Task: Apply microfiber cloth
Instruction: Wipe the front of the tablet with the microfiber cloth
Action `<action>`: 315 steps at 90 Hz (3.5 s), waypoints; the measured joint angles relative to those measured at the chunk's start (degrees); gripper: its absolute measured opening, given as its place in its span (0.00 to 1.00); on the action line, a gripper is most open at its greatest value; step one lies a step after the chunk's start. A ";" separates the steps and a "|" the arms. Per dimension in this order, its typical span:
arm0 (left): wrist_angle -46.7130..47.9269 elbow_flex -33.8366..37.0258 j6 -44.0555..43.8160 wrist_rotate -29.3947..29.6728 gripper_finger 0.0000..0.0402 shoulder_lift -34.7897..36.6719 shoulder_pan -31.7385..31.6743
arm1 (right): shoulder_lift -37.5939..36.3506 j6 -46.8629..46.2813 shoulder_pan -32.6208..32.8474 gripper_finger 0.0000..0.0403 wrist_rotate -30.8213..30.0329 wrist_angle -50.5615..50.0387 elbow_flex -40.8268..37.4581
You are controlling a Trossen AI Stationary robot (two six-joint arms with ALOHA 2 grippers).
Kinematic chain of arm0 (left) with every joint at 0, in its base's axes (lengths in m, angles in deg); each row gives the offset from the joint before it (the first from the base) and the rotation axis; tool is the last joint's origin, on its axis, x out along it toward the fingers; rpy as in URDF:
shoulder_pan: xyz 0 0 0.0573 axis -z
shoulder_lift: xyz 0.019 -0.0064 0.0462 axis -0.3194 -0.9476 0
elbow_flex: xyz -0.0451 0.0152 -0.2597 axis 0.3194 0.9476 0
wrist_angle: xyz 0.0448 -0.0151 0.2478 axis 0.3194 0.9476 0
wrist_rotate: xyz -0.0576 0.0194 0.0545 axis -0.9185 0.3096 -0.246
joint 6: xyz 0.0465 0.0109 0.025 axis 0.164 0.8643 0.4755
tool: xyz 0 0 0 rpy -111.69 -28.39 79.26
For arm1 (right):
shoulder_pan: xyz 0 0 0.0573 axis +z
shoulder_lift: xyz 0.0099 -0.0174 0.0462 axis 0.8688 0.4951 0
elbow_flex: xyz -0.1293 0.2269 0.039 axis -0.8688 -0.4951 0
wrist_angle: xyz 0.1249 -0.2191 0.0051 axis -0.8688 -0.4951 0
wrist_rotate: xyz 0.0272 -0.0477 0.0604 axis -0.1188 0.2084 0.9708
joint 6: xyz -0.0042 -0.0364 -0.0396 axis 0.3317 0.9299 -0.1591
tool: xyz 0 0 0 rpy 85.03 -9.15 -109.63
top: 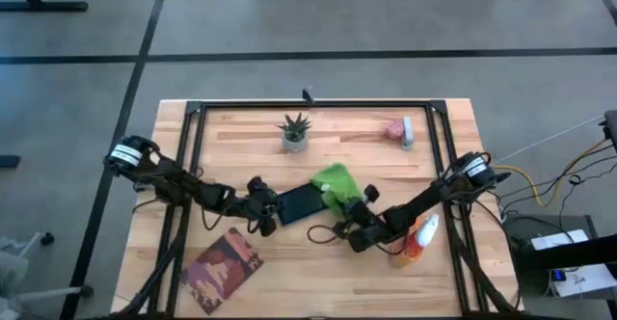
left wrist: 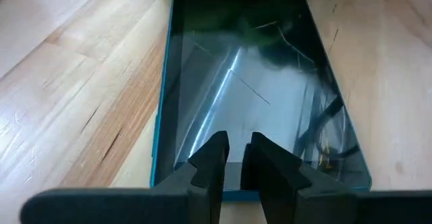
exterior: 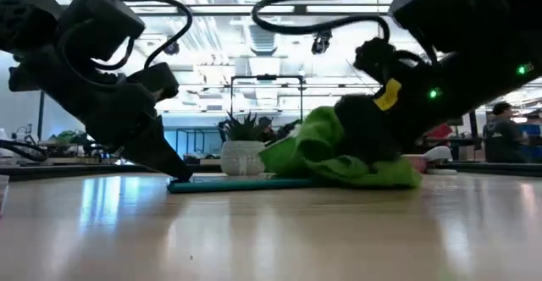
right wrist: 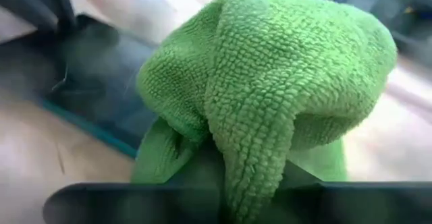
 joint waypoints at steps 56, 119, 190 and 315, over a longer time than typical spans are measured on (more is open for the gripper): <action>-0.65 0.13 0.31 0.06 0.15 -0.02 0.00 | 14.89 16.80 -5.15 0.01 19.93 28.48 9.60; -1.02 0.15 0.04 0.07 0.15 -0.11 0.44 | -2.46 3.09 -6.39 0.01 8.64 -15.29 2.27; -1.45 0.10 1.53 1.27 0.15 -0.15 0.50 | 16.45 31.29 -19.78 0.01 40.96 17.37 20.38; -0.69 0.10 3.32 -0.69 0.15 3.93 0.52 | -0.02 25.92 -14.90 0.01 28.96 5.08 1.57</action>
